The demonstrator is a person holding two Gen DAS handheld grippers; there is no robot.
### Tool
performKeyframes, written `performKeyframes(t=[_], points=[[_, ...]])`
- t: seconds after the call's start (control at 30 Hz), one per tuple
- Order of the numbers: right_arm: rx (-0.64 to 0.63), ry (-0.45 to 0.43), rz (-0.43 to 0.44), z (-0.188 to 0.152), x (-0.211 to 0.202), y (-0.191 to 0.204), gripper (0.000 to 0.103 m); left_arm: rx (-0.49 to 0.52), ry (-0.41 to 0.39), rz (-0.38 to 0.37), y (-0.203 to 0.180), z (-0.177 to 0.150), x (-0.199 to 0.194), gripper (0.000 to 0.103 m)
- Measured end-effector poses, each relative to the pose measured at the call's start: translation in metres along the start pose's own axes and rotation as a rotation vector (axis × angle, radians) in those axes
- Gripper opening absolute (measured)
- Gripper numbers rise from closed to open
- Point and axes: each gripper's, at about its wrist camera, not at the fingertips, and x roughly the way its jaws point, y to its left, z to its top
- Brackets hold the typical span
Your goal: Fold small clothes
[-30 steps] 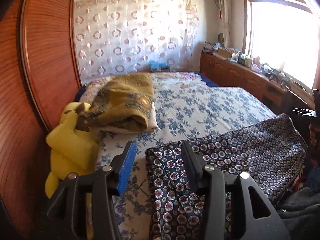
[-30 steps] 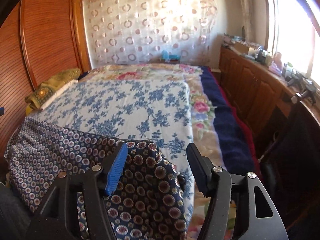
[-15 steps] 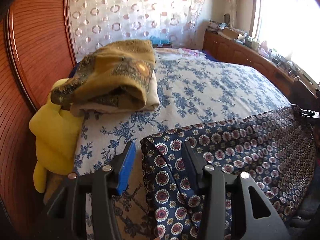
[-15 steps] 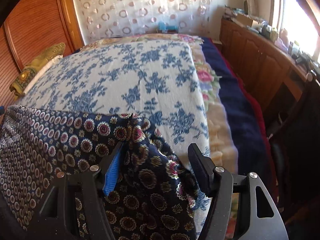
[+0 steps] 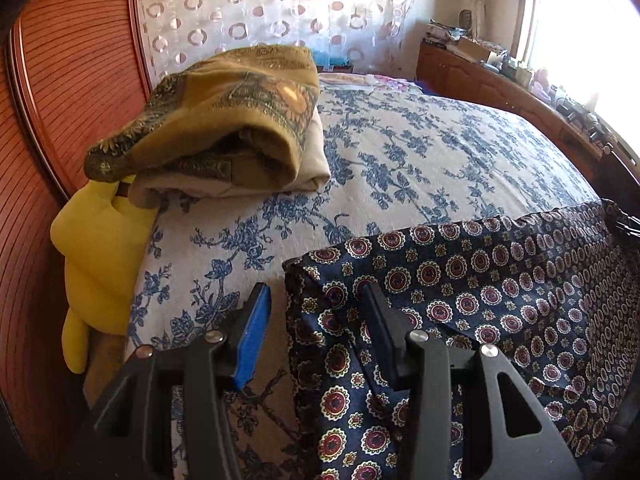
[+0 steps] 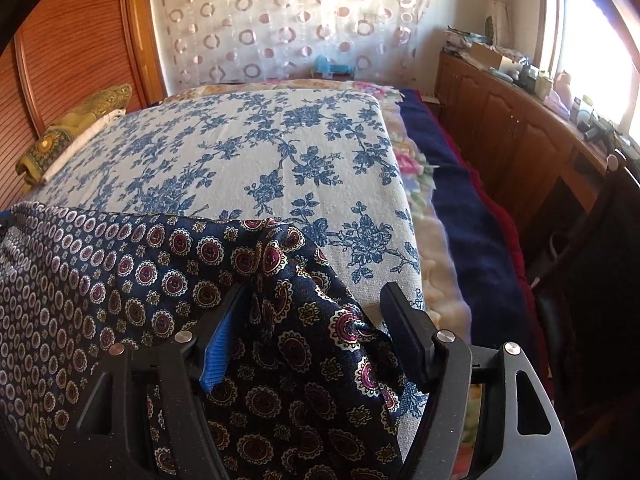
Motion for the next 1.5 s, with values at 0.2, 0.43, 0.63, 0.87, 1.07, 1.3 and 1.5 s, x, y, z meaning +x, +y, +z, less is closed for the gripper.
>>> performKeyframes(t=[0.2, 0.43, 0.63, 0.87, 1.07, 1.3, 1.5], points=[[0.000, 0.001, 0.000, 0.000, 0.000, 0.000, 0.070, -0.025, 0.006, -0.014, 0.003, -0.004, 0.004, 0.046], [-0.019, 0.021, 0.024, -0.002, -0.005, 0.002, 0.051, -0.040, -0.026, -0.074, 0.005, -0.004, 0.002, 0.032], [-0.074, 0.051, 0.092, -0.001, -0.012, 0.015, 0.009, -0.049, -0.074, -0.101, 0.000, -0.005, -0.008, 0.002], [-0.088, -0.092, 0.069, 0.007, -0.061, 0.023, 0.005, -0.048, -0.260, -0.123, -0.007, 0.006, -0.073, 0.001], [-0.148, -0.296, 0.028, 0.057, -0.133, 0.033, 0.005, -0.028, -0.426, -0.119, -0.006, 0.052, -0.131, 0.001], [-0.199, -0.405, -0.008, 0.164, -0.146, 0.041, 0.005, -0.020, -0.500, -0.025, 0.013, 0.136, -0.141, 0.001], [-0.192, -0.342, -0.065, 0.237, -0.078, 0.050, 0.005, -0.021, -0.458, 0.099, 0.028, 0.195, -0.090, 0.002]])
